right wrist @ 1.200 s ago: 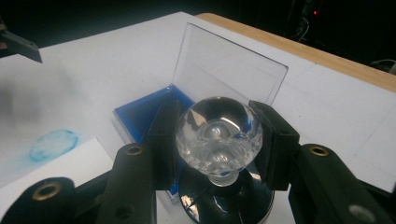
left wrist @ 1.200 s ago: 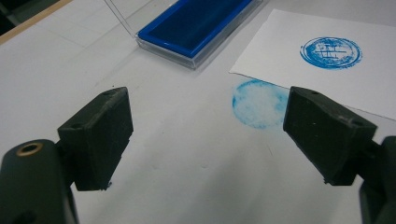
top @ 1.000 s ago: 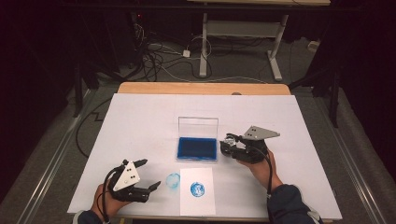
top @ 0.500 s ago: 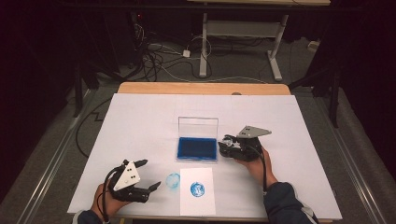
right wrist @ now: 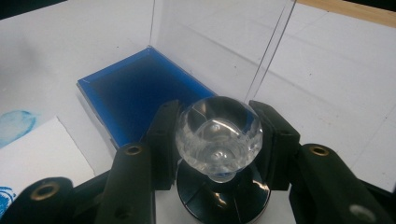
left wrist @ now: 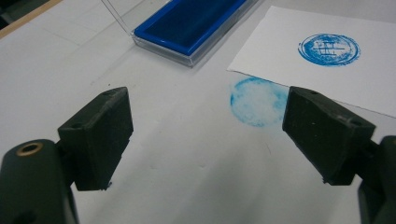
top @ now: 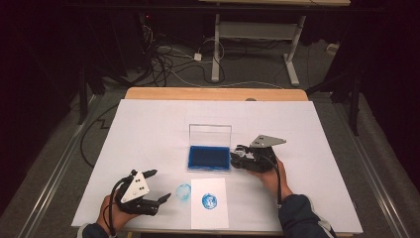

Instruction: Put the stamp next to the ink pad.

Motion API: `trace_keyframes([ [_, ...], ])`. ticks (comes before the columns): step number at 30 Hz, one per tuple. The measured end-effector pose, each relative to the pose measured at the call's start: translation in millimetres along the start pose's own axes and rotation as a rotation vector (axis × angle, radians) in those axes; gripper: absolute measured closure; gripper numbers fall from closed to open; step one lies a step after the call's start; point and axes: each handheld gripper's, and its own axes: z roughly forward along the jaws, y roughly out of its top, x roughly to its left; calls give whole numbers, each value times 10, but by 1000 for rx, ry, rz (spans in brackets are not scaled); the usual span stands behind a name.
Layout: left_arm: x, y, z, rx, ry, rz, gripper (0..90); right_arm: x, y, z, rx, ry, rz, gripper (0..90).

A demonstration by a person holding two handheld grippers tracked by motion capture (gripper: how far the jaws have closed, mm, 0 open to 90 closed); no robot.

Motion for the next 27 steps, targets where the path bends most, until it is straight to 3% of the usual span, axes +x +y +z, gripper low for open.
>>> trace_keyframes([
  [7, -4, 2, 0, 0, 2, 2, 151, -6, 0, -29, -6, -11, 11, 488],
  [16, -6, 4, -3, -1, 4, 3, 151, 64, 68, -106, -32, -44, -41, 373],
  [20, -6, 7, -9, -3, 5, 4, 151, 115, 116, -157, -43, -78, -88, 300],
  [27, -1, 5, -22, -5, 12, 0, 151, 163, 175, -283, -80, -122, -110, 221],
])
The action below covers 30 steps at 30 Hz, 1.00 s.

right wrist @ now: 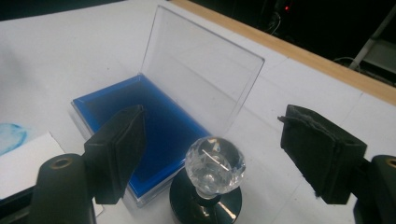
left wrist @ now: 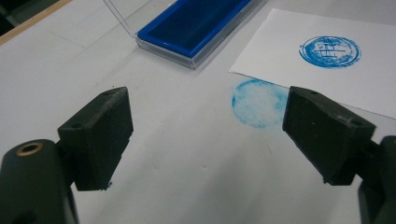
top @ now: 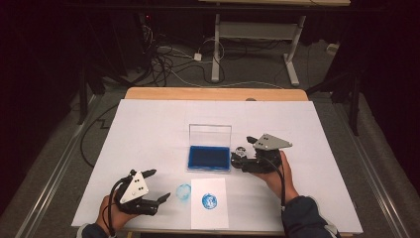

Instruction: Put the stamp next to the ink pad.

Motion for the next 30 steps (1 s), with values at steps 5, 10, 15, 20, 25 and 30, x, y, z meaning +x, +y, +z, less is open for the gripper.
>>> trace_keyframes([
  [5, 2, 7, 1, -1, 1, -1, 151, 42, 43, -109, -26, -5, -30, 205],
  [10, 10, 10, 4, -2, 2, -3, 150, 111, 61, -239, -49, -6, -69, 202],
  [15, 3, 10, -5, -3, 4, -1, 151, 162, 47, -364, -71, -13, -99, 204],
  [20, 12, 3, -24, -8, 9, -9, 150, 184, 22, -491, -83, -3, -107, 206],
  [25, 15, 6, -4, -2, 5, -4, 151, 205, -35, -606, -95, 3, -110, 206],
  [30, 11, -2, -6, -3, 5, -7, 150, 265, -103, -710, -97, 7, -133, 206],
])
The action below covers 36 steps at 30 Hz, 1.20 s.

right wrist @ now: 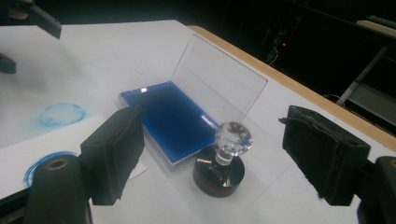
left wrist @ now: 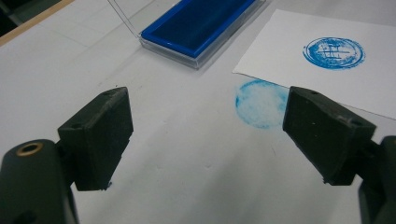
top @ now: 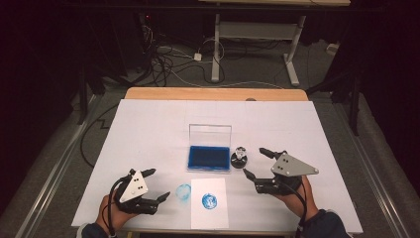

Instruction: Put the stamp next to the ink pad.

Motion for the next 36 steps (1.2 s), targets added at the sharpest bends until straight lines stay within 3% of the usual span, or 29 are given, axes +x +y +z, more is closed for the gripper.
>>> trace_keyframes([
  [5, -16, -2, -8, 2, -4, 7, 150, 43, -58, -121, -5, -9, -18, 206],
  [16, -40, 11, -3, 9, -4, 18, 149, -3, -299, -360, 1, -40, 3, 202],
  [22, -49, 13, -1, 10, -3, 22, 149, -6, -423, -427, 23, -59, -14, 202],
  [26, -54, 15, -10, 8, 8, 20, 150, -16, -499, -473, 13, -48, 10, 202],
  [28, -61, 17, -10, 8, 10, 24, 149, -14, -534, -510, 8, -62, -1, 203],
  [36, -63, 21, 0, 9, 9, 25, 149, -20, -624, -549, 34, -59, 16, 202],
])
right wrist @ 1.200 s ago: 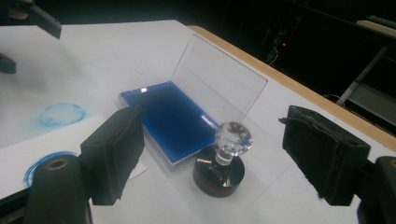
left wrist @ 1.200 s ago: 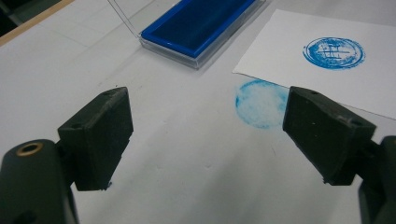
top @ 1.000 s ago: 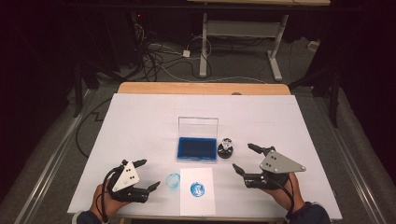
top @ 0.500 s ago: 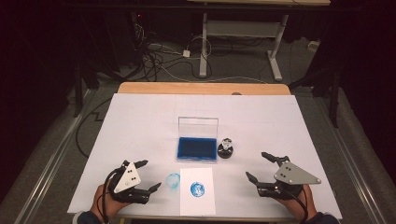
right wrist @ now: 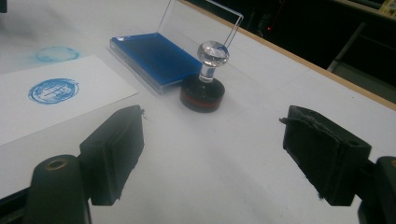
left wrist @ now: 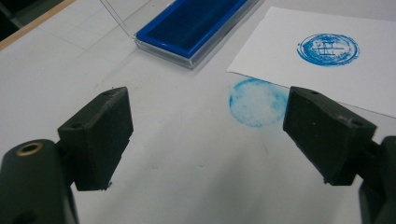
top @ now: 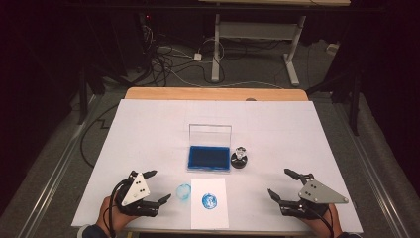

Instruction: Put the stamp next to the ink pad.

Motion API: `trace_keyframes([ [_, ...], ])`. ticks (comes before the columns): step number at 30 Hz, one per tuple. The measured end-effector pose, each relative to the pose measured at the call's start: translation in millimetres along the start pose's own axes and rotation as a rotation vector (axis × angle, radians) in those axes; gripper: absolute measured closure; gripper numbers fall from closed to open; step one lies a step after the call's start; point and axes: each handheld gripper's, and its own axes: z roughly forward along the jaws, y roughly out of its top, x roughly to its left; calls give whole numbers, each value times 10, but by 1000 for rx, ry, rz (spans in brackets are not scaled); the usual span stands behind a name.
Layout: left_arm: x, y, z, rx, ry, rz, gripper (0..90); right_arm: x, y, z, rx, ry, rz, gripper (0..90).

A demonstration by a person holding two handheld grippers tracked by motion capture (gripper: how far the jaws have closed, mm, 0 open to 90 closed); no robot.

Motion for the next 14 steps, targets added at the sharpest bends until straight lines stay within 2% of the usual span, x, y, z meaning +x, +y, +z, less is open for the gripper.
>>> trace_keyframes([
  [11, 15, 4, 14, 3, -1, -2, 150, 17, 25, 20, -4, 9, -9, 206],
  [14, 17, 7, 12, 2, -2, -3, 150, 32, 30, 38, 11, 18, -16, 206],
])
